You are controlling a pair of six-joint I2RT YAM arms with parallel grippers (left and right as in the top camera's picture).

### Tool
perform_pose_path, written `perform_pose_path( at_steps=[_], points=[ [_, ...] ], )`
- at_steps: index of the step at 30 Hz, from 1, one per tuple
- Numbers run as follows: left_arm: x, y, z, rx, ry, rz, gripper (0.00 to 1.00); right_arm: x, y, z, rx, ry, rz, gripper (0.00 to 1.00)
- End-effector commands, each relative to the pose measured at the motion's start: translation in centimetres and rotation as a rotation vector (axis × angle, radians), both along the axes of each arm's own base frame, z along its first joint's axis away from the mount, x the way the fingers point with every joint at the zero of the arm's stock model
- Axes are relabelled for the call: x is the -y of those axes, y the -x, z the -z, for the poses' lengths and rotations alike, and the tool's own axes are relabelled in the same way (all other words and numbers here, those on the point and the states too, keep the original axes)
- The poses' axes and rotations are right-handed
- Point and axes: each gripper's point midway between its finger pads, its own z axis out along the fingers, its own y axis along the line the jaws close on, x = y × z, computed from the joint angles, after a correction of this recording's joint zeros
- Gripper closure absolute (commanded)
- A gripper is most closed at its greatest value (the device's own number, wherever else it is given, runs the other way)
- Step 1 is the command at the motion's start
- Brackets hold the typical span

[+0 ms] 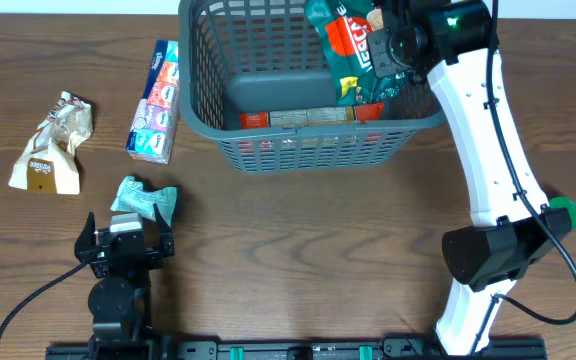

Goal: Pack container
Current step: 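Carry the Nescafe pouch into the basket and release it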

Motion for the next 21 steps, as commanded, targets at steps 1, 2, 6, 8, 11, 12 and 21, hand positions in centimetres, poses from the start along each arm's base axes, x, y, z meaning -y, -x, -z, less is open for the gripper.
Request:
perform_pose_path(
  at_steps=[1, 2, 6, 8, 11, 12, 21],
  points=[
    [0.1, 0.0, 1.3, -0.033, -0.01, 0.004, 0.02, -0.3, -0.2, -2.5, 0.079, -0.009, 0.015, 0.44],
    [0.1, 0.0, 1.3, -0.033, -0.01, 0.004, 0.01, -0.4, -0.2, -2.5, 0.078, -0.009, 0.012, 0.3],
    [0.1, 0.0, 1.3, -0.032, -0.01, 0.004, 0.02, -0.6, -0.2, -2.5, 0.075, -0.017, 0.002, 0.22],
    [0.1, 0.0, 1.3, -0.033, -0.01, 0.004, 0.01, -0.6, -0.2, -2.5, 0.075, -0.017, 0.002, 0.22],
    [0.1, 0.0, 1.3, -0.033, -0.01, 0.004, 0.01, -0.6, -0.2, -2.5, 0.075, -0.016, 0.002, 0.24],
    [0.1, 0.0, 1.3, -0.033, -0.01, 0.004, 0.02, -0.6, -0.2, -2.5, 0.076, -0.017, 0.003, 0.26],
    [0.1, 0.0, 1.3, -0.033, -0.01, 0.004, 0.01, 1.1, -0.9, -6.6, 0.223, -0.025, 0.099, 0.05]
  ],
)
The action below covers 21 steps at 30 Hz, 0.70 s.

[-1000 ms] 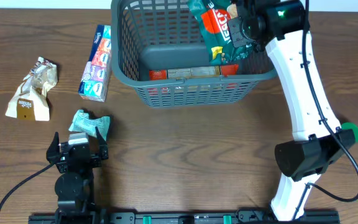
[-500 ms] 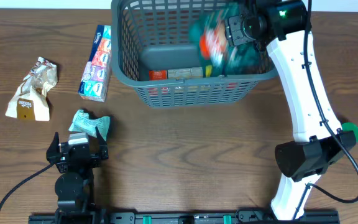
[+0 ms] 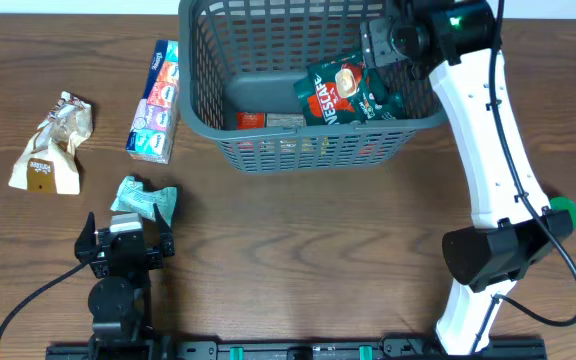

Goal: Pack container
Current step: 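Carry the Nescafe pouch into the basket and release it, then move the right gripper out of the basket to the green-capped jar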

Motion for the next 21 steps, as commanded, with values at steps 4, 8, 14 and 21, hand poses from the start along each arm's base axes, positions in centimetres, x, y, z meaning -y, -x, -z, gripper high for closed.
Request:
perform_pose_path(
  at_steps=[4, 8, 14, 21],
  points=[
    [0.1, 0.0, 1.3, -0.033, -0.01, 0.004, 0.01, 2.5, 1.4, -8.4, 0.22, -0.038, 0.101, 0.01],
    [0.1, 0.0, 1.3, -0.033, -0.01, 0.004, 0.02, 5.3, 2.6, -11.4, 0.301, -0.134, 0.222, 0.01],
    [0.1, 0.0, 1.3, -0.033, -0.01, 0.004, 0.01, 12.8, 6.5, -12.4, 0.298, -0.237, 0.523, 0.01],
    [0.1, 0.0, 1.3, -0.033, -0.01, 0.004, 0.01, 20.8, 12.4, -7.8, 0.118, -0.285, 0.943, 0.01]
  ],
)
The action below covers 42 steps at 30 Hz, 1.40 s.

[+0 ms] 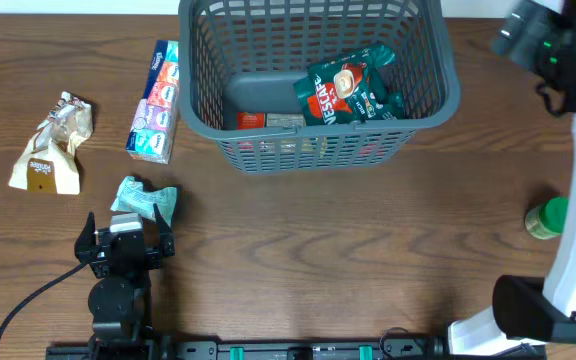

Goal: Pack container
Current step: 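Move the right gripper out of the basket to the green-capped jar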

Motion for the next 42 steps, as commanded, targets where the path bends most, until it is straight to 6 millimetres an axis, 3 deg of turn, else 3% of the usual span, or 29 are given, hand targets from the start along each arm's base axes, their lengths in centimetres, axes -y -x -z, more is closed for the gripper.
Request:
perform_pose_path(
  at_steps=[1, 6, 17, 25, 34, 42],
  points=[
    [0.1, 0.0, 1.3, -0.033, -0.01, 0.004, 0.01, 2.7, 1.4, 1.8, -0.033, -0.076, 0.2, 0.01],
    [0.1, 0.0, 1.3, -0.033, -0.01, 0.004, 0.01, 5.3, 3.0, 4.5, -0.166, -0.079, 0.289, 0.01],
    [0.1, 0.0, 1.3, -0.033, -0.01, 0.004, 0.01, 10.9, 7.3, 8.3, -0.305, -0.161, 0.496, 0.01],
    [0.1, 0.0, 1.3, -0.033, -0.01, 0.004, 0.01, 12.6, 9.7, 12.5, -0.409, -0.256, 0.59, 0.01],
    [0.1, 0.0, 1.3, -0.032, -0.01, 0.004, 0.01, 14.6, 11.9, 16.4, -0.405, -0.272, 0.662, 0.01],
    [0.1, 0.0, 1.3, -0.033, -0.01, 0.004, 0.03, 14.1, 13.2, 22.7, -0.391, -0.344, 0.639, 0.01]
  ],
)
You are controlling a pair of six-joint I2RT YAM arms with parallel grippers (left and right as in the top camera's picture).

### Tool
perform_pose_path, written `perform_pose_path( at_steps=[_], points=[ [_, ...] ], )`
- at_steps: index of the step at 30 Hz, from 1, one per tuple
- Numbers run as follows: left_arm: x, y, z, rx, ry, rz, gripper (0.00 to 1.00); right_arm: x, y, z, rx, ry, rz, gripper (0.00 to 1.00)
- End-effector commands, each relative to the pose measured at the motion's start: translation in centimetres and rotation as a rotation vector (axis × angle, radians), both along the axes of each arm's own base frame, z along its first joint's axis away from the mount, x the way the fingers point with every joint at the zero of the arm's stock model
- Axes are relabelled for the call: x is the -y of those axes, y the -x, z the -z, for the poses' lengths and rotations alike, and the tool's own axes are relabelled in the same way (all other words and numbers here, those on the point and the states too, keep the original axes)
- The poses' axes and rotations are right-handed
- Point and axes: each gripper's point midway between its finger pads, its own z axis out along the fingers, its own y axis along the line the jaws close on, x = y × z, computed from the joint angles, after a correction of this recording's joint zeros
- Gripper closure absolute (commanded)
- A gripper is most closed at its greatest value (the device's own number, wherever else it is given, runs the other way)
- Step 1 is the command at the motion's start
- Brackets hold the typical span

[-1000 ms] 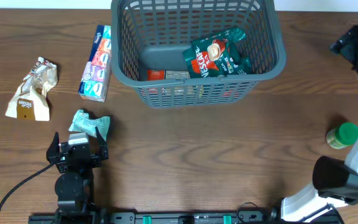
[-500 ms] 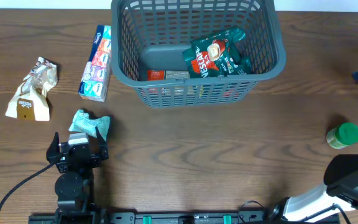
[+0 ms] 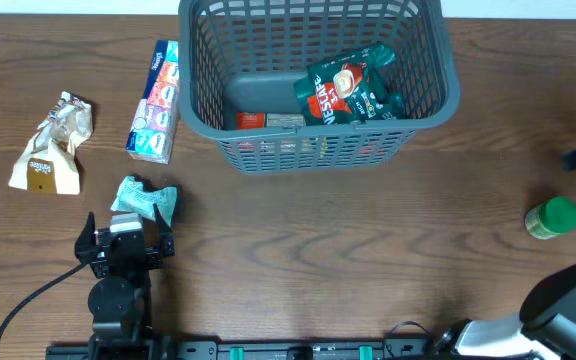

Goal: Pack container
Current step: 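Move the right gripper out of the basket to the green-capped jar, then lower the right gripper around the green-capped jar and grasp it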

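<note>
A grey mesh basket [image 3: 200, 70] stands at the back centre. Inside it a green Nescafe bag [image 3: 346, 85] leans against the right side, over flat red-labelled packs [image 3: 268, 120] on the bottom. My left gripper [image 3: 125, 240] rests near the front left edge with its fingers spread and nothing between them; a crumpled teal packet [image 3: 146, 199] lies just beyond it. Only a dark piece of the right arm shows at the right edge, so its fingers cannot be read.
A colourful tissue pack [image 3: 155, 101] lies left of the basket. A crumpled brown bag [image 3: 52, 144] sits at the far left. A green round-topped container [image 3: 552, 218] stands near the right edge, just below the right arm.
The right arm has moved from the back right corner down to the right edge, mostly out of view. The green container now shows in full. The left arm has not moved.
My right gripper held the Nescafe bag over the basket's back right. Then the bag lay in the basket with the gripper still above it. After that the arm was at the back right corner, and now it is at the right edge.
</note>
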Motion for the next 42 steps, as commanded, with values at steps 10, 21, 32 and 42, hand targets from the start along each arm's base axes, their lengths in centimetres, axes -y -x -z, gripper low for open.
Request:
perform_pose_path(
  at_steps=[10, 21, 32, 42],
  points=[
    [0.0, 0.0, 1.3, -0.033, -0.011, 0.004, 0.01, -1.1, 0.6, 6.9, 0.021, -0.033, -0.098, 0.01],
    [0.0, 0.0, 1.3, -0.033, -0.011, 0.003, 0.02, 1.1, 1.3, 6.9, 0.1, -0.049, -0.009, 0.05],
    [0.0, 0.0, 1.3, -0.033, -0.011, 0.003, 0.01, 2.3, 1.1, 7.4, 0.147, -0.067, 0.019, 0.07],
    [0.0, 0.0, 1.3, -0.033, -0.011, 0.004, 0.01, 1.9, -0.8, 9.3, 0.154, -0.098, -0.035, 0.1]
  ],
)
